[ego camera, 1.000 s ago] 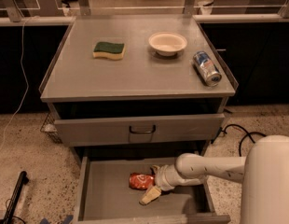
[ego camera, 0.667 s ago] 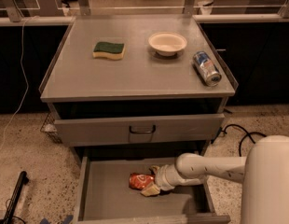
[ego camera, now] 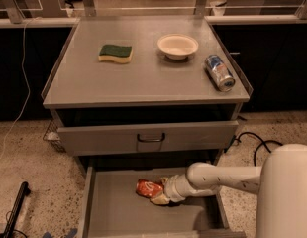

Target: Pick coke can from middle drawer and place on counter

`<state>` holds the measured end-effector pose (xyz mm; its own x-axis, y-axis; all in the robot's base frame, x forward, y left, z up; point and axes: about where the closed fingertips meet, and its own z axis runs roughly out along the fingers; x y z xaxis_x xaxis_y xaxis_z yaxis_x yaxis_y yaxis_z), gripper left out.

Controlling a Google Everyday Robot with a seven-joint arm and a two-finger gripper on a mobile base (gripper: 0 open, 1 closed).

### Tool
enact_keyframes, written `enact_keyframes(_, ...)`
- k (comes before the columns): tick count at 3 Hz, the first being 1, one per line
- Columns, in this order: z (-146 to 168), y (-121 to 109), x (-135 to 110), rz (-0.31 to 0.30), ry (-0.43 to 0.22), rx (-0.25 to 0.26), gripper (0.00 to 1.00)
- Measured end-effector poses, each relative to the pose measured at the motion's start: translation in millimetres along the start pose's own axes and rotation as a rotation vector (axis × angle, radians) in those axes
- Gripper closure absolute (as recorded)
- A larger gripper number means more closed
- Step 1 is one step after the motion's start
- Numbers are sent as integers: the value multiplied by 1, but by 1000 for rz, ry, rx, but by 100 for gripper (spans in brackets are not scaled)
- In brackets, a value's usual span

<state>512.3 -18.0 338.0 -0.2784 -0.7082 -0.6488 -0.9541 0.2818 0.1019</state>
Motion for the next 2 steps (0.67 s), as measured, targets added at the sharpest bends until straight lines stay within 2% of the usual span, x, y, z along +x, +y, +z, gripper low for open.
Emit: enact_keyframes(2, -6, 2, -4, -5, 0, -3, 100)
